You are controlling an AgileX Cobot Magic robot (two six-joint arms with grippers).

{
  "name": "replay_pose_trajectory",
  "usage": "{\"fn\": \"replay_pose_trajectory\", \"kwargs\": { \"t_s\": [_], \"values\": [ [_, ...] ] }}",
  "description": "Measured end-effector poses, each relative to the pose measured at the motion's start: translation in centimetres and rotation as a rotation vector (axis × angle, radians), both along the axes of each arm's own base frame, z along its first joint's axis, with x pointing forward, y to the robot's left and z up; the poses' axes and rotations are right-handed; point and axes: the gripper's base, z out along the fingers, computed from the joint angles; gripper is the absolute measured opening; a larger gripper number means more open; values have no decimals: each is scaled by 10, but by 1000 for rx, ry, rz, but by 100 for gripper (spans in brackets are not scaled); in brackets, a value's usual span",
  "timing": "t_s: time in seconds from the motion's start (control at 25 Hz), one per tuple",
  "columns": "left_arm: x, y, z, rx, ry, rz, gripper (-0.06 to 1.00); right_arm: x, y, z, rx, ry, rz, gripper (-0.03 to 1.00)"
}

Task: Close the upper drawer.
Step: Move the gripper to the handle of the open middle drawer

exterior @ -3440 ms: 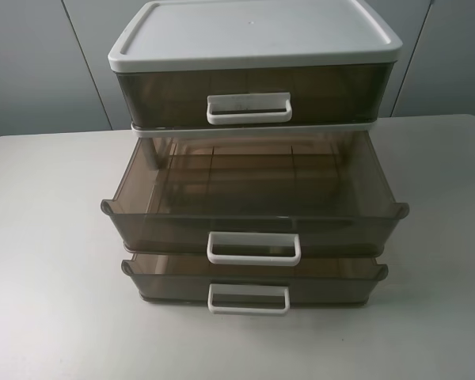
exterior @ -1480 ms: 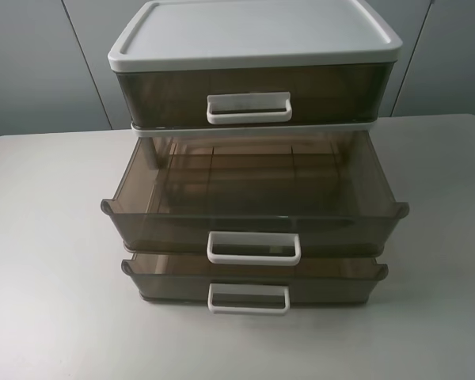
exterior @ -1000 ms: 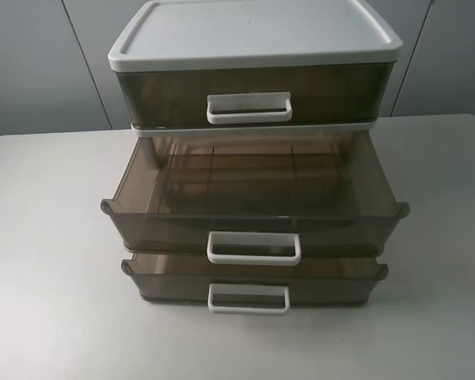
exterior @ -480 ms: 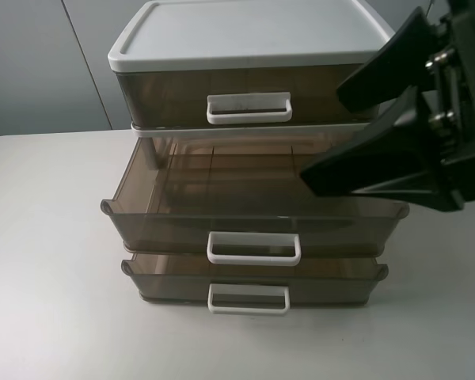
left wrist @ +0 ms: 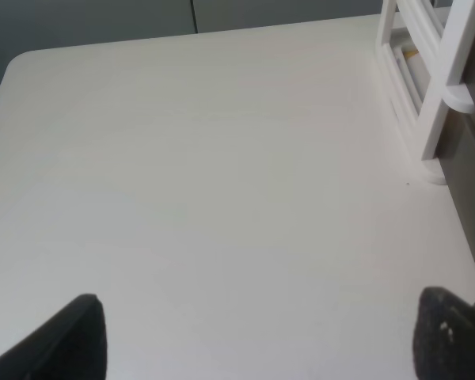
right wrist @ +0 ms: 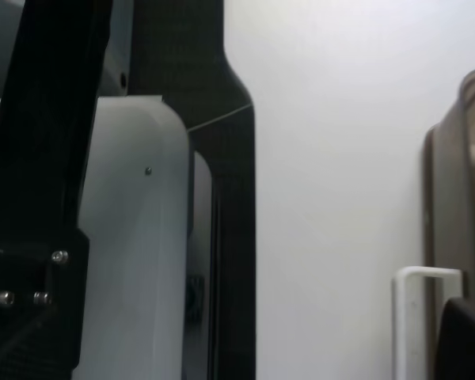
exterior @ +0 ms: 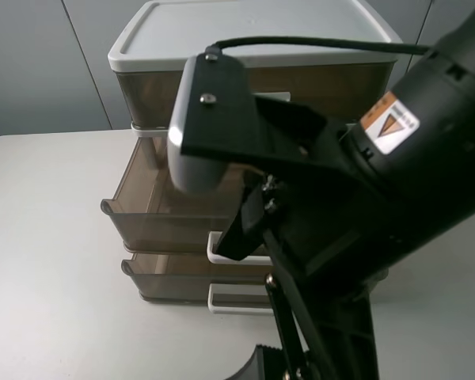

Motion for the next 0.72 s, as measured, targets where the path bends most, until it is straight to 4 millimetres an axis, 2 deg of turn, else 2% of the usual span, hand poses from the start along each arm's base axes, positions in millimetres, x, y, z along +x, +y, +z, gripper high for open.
{"fn": "replay_pose_trajectory", "kwargs": {
  "t_s": [0.28, 0.72],
  "values": [
    [0, 0, 0, 0, 0, 0, 74, 7, 14, -30, -113, 32, 21, 70],
    [0, 0, 0, 0, 0, 0, 74, 17, 14, -54, -228, -40, 66, 70]
  ]
}}
